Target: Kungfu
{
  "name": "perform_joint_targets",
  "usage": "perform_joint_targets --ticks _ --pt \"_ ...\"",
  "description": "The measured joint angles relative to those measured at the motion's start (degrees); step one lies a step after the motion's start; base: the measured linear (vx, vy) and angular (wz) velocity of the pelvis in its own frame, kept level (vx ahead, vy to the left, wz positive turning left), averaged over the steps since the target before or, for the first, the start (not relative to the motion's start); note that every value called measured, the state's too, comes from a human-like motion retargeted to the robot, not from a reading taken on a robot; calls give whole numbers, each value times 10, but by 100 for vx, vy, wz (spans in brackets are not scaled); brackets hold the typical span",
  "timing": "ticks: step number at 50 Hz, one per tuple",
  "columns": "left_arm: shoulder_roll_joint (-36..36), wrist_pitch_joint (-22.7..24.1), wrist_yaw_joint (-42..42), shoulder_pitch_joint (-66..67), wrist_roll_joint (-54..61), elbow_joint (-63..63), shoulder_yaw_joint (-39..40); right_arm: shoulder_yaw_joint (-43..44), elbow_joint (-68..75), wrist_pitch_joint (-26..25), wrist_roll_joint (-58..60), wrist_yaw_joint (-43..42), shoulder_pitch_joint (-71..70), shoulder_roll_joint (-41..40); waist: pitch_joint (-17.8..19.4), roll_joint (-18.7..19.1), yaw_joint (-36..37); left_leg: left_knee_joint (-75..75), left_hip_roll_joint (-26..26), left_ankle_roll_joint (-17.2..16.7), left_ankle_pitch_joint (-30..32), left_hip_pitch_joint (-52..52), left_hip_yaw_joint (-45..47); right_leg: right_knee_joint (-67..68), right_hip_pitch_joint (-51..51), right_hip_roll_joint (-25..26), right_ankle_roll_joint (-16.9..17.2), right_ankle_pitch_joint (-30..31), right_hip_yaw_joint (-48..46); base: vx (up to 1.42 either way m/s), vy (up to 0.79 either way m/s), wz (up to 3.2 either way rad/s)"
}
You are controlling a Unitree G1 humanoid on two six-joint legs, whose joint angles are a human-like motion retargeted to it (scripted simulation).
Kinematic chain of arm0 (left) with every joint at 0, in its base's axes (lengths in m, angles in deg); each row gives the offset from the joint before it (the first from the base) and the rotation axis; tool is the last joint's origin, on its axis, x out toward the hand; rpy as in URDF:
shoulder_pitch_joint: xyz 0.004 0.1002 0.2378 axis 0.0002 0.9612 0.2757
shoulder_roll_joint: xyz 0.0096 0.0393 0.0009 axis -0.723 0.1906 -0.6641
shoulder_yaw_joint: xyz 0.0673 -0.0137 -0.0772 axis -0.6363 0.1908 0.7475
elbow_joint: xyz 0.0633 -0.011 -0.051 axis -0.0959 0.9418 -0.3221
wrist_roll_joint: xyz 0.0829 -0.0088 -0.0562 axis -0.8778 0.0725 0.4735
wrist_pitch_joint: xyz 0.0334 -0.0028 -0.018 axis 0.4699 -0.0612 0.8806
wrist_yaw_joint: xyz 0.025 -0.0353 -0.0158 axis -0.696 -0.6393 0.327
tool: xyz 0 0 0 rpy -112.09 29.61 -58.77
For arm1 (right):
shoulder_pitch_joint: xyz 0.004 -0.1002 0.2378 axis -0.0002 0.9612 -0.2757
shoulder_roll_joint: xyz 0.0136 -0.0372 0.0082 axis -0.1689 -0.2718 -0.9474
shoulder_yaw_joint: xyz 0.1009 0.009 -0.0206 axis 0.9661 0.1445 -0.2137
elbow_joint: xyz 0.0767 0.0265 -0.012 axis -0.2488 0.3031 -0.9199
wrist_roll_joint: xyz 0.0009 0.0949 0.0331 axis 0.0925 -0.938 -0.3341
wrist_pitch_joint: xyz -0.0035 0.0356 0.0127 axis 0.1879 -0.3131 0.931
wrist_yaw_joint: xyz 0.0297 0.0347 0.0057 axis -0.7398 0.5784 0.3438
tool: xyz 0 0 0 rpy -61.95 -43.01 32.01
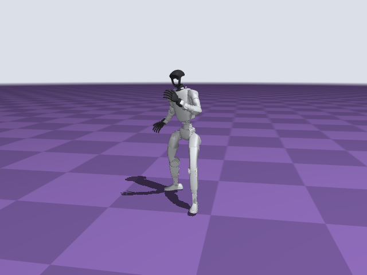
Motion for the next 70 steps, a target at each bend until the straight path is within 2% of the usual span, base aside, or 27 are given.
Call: perform_joint_targets --ticks 3,5,7,10,12,14,17,20,23,27,32,35,42,46,50,53,55,57,60,62,65,70 --pt "-32 -2 -18 43 -44 -3 66 -62 104 -30 -38 32 -72 -39 -32 -12 50 43 -36 14 -31 -31 -2 -35 28 -9 -9 42 -22 52 68 85" --pt "-46 6 -20 90 -58 2 112 -126 156 -48 -60 58 -145 -78 -45 -14 88 80 -46 29 -57 -50 -7 -60 42 0 -31 62 -31 38 58 48" --pt "-44 16 -19 152 -53 9 155 -192 174 -94 -64 110 -237 -130 -45 -22 122 108 -55 41 -89 -54 0 -82 51 2 -57 71 -30 38 63 9" --pt "-20 34 -22 240 -17 22 206 -315 121 -176 -103 254 -362 -216 -39 -33 163 134 -60 51 -130 -57 14 -104 50 -2 -70 66 -27 18 42 -15" --pt "10 43 -21 281 2 35 235 -414 27 -177 -164 358 -407 -258 -37 -45 180 151 -62 61 -145 -70 20 -114 41 0 -71 61 -23 24 37 -9" --pt "46 52 -23 312 7 49 259 -474 -33 -162 -167 383 -468 -297 -30 -51 185 158 -65 67 -151 -78 15 -122 38 8 -82 60 -16 3 8 15" --pt "97 69 -43 337 5 82 276 -514 -89 -143 -171 359 -549 -311 -16 -63 178 157 -72 71 -151 -83 4 -125 40 19 -97 53 -1 1 -1 36" --pt "134 90 -72 339 21 136 271 -540 -139 -141 -242 338 -617 -307 -7 -72 164 151 -77 74 -146 -85 -8 -116 38 25 -118 58 13 1 -6 32" --pt "156 99 -72 339 45 195 281 -549 -220 -124 -324 293 -657 -296 -2 -77 149 144 -74 72 -144 -87 -18 -109 37 31 -118 60 12 -6 -9 11" --pt "164 98 -64 351 36 271 323 -555 -348 -57 -358 209 -703 -240 0 -83 133 125 -65 61 -134 -79 -20 -99 31 33 -91 46 21 -15 -14 -7" --pt "161 81 -69 384 2 372 389 -528 -499 0 -304 143 -752 -138 5 -89 124 85 -44 38 -110 -47 -6 -87 22 28 -30 29 30 -22 -24 -31" --pt "161 65 -43 419 13 439 427 -502 -570 29 -272 108 -774 -80 8 -85 114 49 -22 20 -88 -15 8 -68 11 25 -1 19 38 -25 -35 -55" --pt "163 16 18 521 33 635 483 -457 -682 100 -224 -8 -797 19 18 -51 58 -71 55 -31 -16 92 54 38 -54 36 14 -52 92 -27 -51 -80" --pt "152 -14 65 560 38 744 460 -422 -726 126 -210 -49 -776 51 21 -42 8 -158 93 -58 39 164 95 119 -103 49 23 -121 127 -31 -86 -76" --pt "148 -9 79 525 75 813 378 -372 -764 127 -211 -49 -720 70 7 -64 -48 -259 92 -60 98 242 169 220 -178 30 26 -200 147 -26 -86 -79" --pt "157 -7 124 424 149 838 286 -317 -791 131 -226 -48 -668 93 6 -76 -95 -314 85 -26 127 282 208 279 -214 24 22 -255 146 -30 -86 -75" --pt "169 -26 180 340 213 830 207 -272 -814 140 -237 -52 -632 111 12 -73 -144 -325 95 -26 147 276 205 312 -235 23 20 -289 140 -34 -60 -15" --pt "196 -52 271 258 245 784 139 -212 -842 151 -241 -67 -589 134 21 -61 -198 -317 108 -26 160 245 182 331 -247 24 15 -311 120 -38 -60 19" --pt "253 -36 365 142 253 706 76 -100 -885 161 -222 -98 -525 177 45 -46 -242 -305 124 -15 177 215 175 353 -272 29 -2 -330 115 -38 -28 -12" --pt "259 -18 374 85 249 668 27 -52 -906 160 -188 -116 -502 198 58 -40 -263 -305 131 -19 186 225 199 364 -286 32 -12 -338 125 -31 -18 -45" --pt "248 -11 376 30 197 630 -27 -17 -923 151 -127 -133 -481 228 70 -30 -301 -309 135 -25 194 248 248 370 -294 29 -22 -339 133 -23 -12 -27" --pt "234 0 324 -8 156 591 -48 15 -919 138 -51 -167 -456 258 86 -20 -350 -318 120 -19 197 290 325 363 -291 15 -32 -325 146 -1 4 -14"
